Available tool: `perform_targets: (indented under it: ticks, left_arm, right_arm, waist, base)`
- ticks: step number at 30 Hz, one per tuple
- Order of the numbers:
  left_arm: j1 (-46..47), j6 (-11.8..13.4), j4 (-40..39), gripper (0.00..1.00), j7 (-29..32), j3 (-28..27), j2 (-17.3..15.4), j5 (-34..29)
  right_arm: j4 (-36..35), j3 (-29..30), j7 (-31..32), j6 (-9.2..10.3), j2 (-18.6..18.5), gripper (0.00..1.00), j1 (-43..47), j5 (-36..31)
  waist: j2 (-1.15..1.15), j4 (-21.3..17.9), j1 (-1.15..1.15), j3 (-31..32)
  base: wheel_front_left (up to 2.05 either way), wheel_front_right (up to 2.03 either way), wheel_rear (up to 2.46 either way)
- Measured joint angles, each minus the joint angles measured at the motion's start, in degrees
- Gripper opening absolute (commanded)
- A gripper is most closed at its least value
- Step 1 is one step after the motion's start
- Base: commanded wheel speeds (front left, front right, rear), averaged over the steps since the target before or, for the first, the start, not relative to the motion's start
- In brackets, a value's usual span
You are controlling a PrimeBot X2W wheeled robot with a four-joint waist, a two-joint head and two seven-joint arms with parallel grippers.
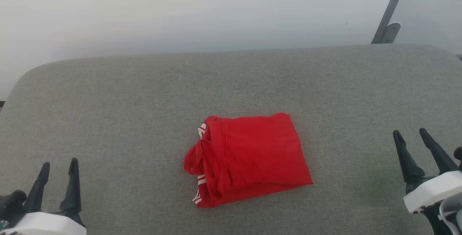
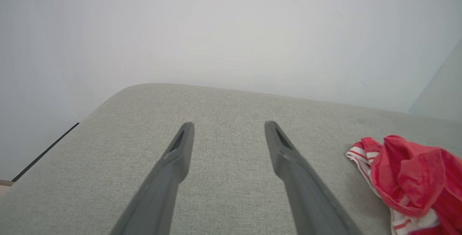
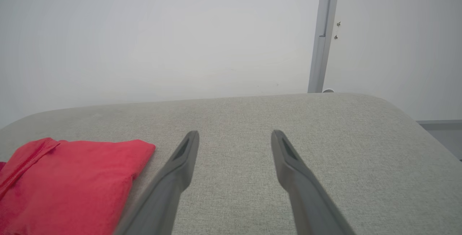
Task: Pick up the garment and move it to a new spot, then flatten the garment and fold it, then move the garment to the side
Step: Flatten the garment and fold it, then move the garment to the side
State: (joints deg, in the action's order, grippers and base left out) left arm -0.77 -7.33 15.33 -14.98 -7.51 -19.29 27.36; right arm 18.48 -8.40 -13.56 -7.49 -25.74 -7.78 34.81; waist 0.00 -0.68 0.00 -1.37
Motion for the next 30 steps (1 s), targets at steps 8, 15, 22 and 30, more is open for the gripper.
perform_targets:
  ticks: [8, 15, 22, 30]
  left_arm:
    - [-0.1, 0.0, -0.3, 1.00, 0.0, 0.0, 0.2, -0.1]
    - [0.0, -0.1, -0.3, 1.00, 0.0, 0.6, 0.4, -0.2]
    - [0.1, -0.1, -0.2, 1.00, 0.0, 1.4, 1.4, -0.2]
    - [0.8, -0.1, 0.4, 1.00, 0.0, 2.6, 2.9, -0.2]
  right_arm:
    - [-0.1, -0.5, 0.6, 0.00, 0.0, 1.00, 0.5, 0.4]
    - [-1.1, -3.4, 3.7, 0.00, 0.1, 1.00, -0.8, 1.1]
    - [-1.8, -8.6, 11.9, 0.00, 0.1, 1.00, -4.4, 4.6]
    - [-0.8, -12.6, 29.1, 0.00, -2.2, 1.00, -10.9, 9.8]
  waist:
    - [0.00, 0.4, 0.00, -0.2]
    - [0.00, 2.1, 0.00, -0.6]
    - [0.00, 4.9, 0.00, -1.1]
    - [0.00, 8.4, 0.00, -2.6]
  base:
    - [0.00, 0.00, 0.00]
    - [0.00, 0.00, 0.00]
    - [0.00, 0.00, 0.00]
    - [0.00, 0.00, 0.00]
